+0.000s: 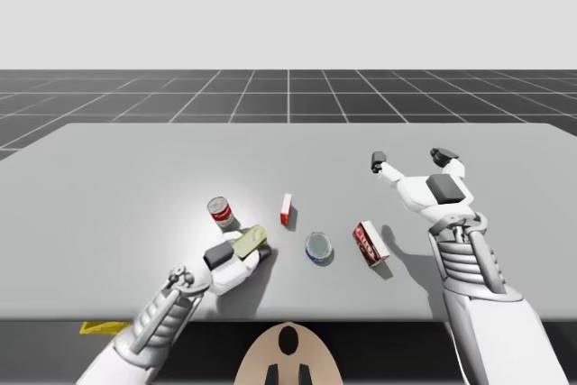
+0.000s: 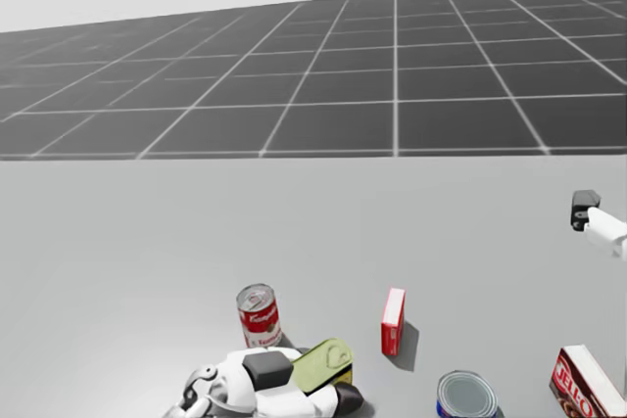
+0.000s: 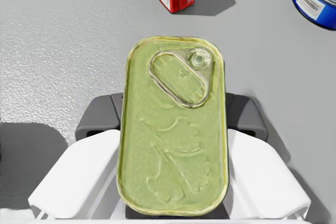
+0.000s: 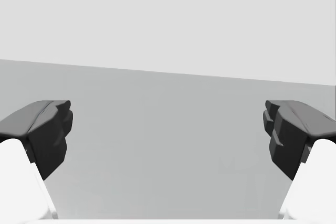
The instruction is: Lift the meat can off the table.
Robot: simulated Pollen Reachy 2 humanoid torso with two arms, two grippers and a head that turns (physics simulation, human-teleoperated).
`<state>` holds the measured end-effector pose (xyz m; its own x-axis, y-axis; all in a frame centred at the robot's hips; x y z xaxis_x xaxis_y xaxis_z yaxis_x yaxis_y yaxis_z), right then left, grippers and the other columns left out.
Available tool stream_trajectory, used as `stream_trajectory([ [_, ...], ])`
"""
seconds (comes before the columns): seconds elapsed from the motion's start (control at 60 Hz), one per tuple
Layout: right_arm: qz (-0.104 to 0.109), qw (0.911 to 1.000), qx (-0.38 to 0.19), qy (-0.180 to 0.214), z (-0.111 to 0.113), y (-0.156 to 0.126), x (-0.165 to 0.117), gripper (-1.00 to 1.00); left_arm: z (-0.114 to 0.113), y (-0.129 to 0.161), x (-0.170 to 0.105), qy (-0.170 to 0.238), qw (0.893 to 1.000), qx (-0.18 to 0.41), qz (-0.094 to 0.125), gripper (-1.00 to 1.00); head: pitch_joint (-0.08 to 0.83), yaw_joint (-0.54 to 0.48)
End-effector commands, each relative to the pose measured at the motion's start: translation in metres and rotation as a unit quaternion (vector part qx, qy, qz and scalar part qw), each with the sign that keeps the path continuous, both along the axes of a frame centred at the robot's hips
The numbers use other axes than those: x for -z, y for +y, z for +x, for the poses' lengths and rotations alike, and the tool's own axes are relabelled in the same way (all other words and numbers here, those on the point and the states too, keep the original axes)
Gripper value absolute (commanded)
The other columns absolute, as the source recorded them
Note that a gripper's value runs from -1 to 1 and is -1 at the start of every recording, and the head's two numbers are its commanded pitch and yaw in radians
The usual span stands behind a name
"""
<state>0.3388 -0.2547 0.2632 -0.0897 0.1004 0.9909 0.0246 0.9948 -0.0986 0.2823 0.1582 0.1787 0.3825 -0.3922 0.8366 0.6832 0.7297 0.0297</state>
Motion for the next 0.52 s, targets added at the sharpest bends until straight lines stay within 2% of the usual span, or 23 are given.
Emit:
stream_trajectory([
  [0.017, 0.001, 1.0, 0.0, 0.0, 0.0, -0.001, 0.0, -1.0, -0.005, 0.002, -0.032, -0.036, 0.999, 0.003, -0.005, 1.0, 0.346, 0.18],
  [0.183, 0.001, 1.0, -0.004, 0.0, 0.0, -0.001, -0.001, -1.0, -0.012, 0.012, -0.083, -0.092, 0.996, -0.008, -0.009, 1.0, 0.345, 0.18],
  [0.267, -0.001, 1.0, -0.005, 0.0, 0.001, -0.002, 0.0, -1.0, -0.015, 0.019, -0.119, -0.133, 0.991, -0.019, -0.016, 1.0, 0.342, 0.18],
  [0.367, 0.0, 1.0, -0.008, 0.004, 0.0, -0.002, 0.0, -1.0, -0.016, 0.023, -0.145, -0.164, 0.986, -0.026, -0.02, 1.0, 0.34, 0.18],
  [0.433, -0.015, 0.9997, -0.017, -0.001, -0.001, -0.002, 0.001, -1.0, -0.017, 0.024, -0.163, -0.189, 0.981, -0.034, -0.032, 1.0, 0.339, 0.18],
  [0.45, -0.021, 0.9996, -0.02, -0.003, -0.002, -0.002, 0.001, -1.0, -0.017, 0.023, -0.172, -0.208, 0.977, -0.038, -0.036, 1.0, 0.338, 0.18],
  [0.517, -0.027, 0.9992, -0.029, -0.002, -0.002, -0.002, 0.003, -1.0, -0.018, 0.022, -0.19, -0.241, 0.968, -0.048, -0.049, 1.0, 0.336, 0.18],
])
